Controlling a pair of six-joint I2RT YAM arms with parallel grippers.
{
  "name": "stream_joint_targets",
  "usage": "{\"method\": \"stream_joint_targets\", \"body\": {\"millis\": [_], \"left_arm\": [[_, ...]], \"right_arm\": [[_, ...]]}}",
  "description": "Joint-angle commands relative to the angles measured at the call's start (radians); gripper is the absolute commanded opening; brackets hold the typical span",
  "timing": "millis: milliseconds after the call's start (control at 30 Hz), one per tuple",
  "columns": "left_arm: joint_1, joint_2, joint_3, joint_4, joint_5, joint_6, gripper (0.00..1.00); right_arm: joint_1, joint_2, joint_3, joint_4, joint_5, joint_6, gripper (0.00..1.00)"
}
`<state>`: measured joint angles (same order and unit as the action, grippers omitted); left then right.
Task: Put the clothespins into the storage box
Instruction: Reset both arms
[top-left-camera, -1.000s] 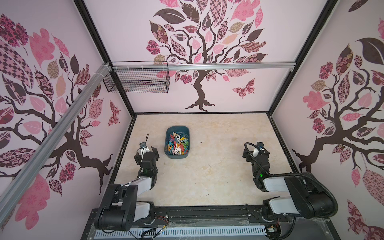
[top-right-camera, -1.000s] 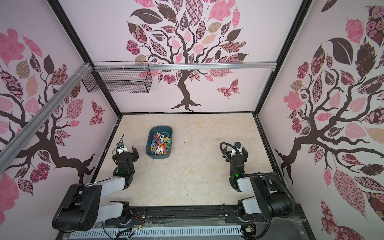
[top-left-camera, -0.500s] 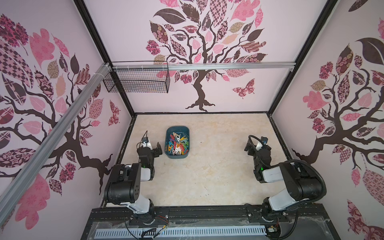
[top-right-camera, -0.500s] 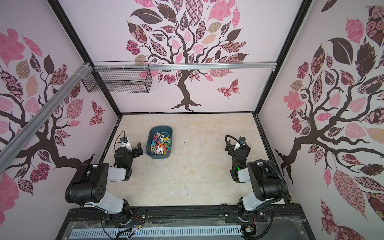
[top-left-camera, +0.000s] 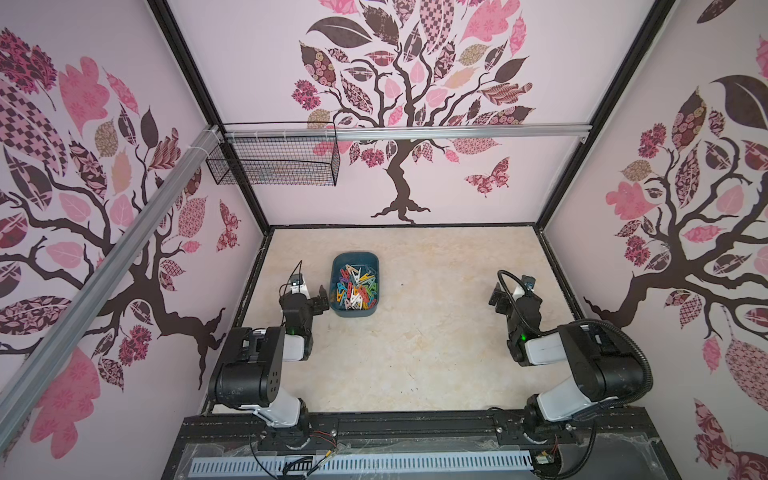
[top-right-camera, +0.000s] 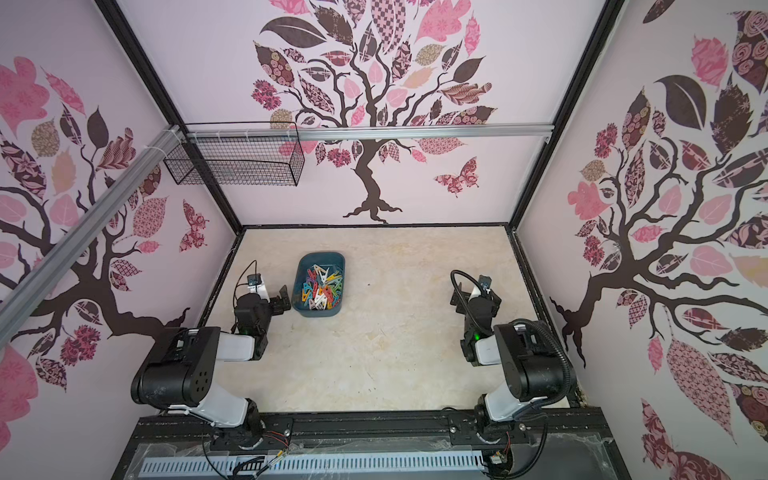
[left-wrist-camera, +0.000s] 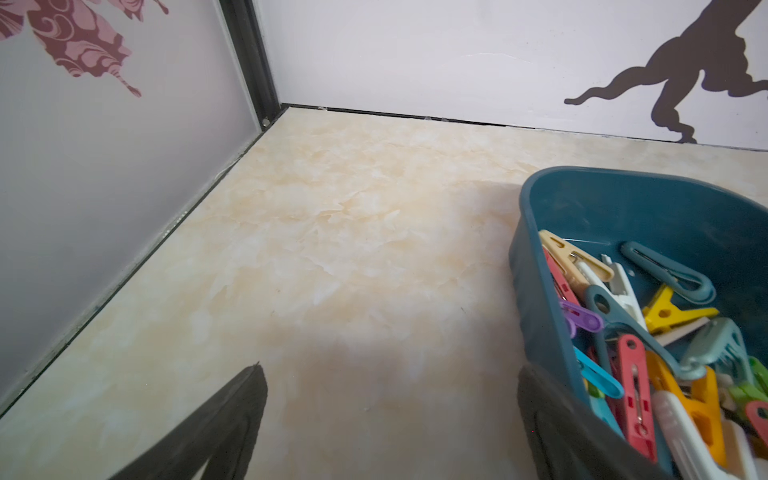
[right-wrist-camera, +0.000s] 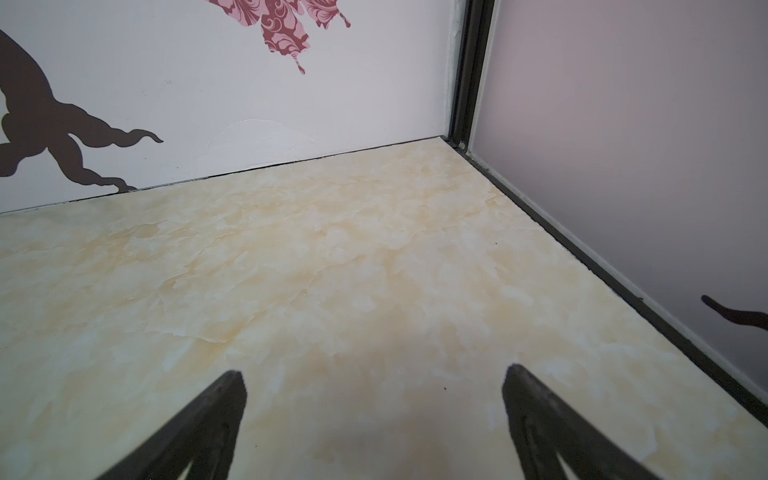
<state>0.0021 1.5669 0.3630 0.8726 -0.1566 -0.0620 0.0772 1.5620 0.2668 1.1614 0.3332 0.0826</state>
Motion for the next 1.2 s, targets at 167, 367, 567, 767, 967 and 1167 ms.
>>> {"method": "stream_joint_targets", "body": {"millis": [167,367,567,767,967,1167], "left_arm": [[0.001,-0.009,0.024,-0.011,-0.025,0.015,0.98],[0.001,-0.01,0.024,-0.012,-0.023,0.016,0.98],[0.006,-0.01,0.024,-0.014,-0.013,0.012,0.98],[0.005,-0.011,0.025,-0.014,-0.014,0.014,0.98],[0.005,-0.011,0.024,-0.014,-0.015,0.014,0.98],[0.004,-0.011,0.025,-0.014,-0.014,0.014,0.98]], "right_arm": [[0.002,-0.01,0.007,0.006,0.004,0.005,1.0],[0.002,-0.011,0.006,0.006,0.004,0.005,1.0],[0.002,-0.011,0.007,0.005,0.004,0.005,1.0],[0.002,-0.01,0.006,0.006,0.004,0.005,1.0],[0.001,-0.01,0.007,0.006,0.004,0.005,1.0],[0.002,-0.011,0.005,0.006,0.004,0.006,1.0]]}}
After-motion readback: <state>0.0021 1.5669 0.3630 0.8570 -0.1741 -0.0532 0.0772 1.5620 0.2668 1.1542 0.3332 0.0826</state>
